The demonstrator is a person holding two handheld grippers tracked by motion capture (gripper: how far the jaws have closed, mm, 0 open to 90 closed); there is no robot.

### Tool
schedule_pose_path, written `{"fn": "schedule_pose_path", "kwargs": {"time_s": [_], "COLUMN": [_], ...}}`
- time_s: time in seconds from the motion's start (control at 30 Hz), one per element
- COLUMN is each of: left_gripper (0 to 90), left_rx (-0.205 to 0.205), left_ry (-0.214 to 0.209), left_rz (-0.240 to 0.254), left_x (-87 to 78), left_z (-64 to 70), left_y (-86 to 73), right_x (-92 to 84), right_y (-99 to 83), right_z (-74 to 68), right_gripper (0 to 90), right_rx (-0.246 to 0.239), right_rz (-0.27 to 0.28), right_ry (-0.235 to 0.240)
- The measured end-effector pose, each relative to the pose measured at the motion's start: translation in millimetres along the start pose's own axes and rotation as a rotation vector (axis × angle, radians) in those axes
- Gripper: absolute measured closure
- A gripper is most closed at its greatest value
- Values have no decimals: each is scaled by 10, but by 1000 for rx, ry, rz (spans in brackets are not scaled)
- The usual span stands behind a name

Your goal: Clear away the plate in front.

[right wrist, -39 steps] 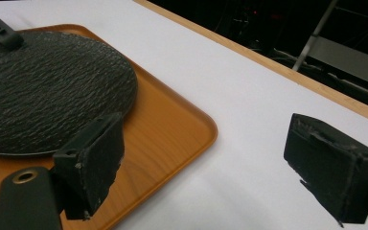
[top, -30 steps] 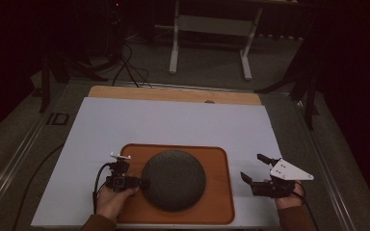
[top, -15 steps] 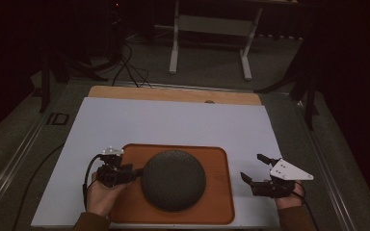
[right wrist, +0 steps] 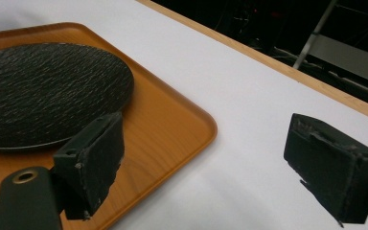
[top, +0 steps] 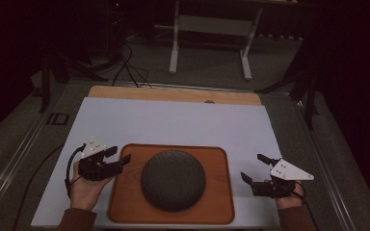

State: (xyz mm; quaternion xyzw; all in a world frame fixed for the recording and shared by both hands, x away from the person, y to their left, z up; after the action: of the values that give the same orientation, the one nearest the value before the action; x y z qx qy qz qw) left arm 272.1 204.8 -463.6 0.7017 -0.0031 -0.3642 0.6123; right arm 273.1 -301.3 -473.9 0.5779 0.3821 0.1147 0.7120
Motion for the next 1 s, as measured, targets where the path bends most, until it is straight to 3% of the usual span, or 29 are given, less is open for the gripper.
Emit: {"fn": "schedule_pose_path", "kwargs": {"time_s": [0.23,0.37,0.57,0.73,1.0], "left_gripper": [364,334,303,287,286], "left_rx": [49,31,-33,22,25], "left_ry": [100,137,209,268,290], "left_rz": [31,49,73,66,62], "left_x": [-122,-170,-260,-292,-277], "left_z": [-204,-328,-502,-548,-550], "left_y": [-41,-84,-197,-238,-269], "right_x": [-2,-5,-13,-16,-14], "right_y": [-2,-5,-8,-11,-17], "right_z": [8,22,34,50,64], "right_gripper": [135,135,135,135,135], "right_rx": [5,9,15,30,39], "right_rz": [1,2,8,15,17], "right_ry": [0,-3,-5,-4,-8]}}
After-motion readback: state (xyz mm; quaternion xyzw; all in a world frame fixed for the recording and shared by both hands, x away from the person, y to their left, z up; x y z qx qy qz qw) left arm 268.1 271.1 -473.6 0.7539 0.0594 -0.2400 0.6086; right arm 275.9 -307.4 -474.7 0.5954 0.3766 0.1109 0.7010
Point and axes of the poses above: each handheld gripper's, and its own axes: x roughly forward along the jaws, y roughly out of its top, z roughly to its right, the point moved 2 cm from there along x, roughly forward along the jaws, and after that the axes turned 7 degrees about x, right-handed, at the moved point
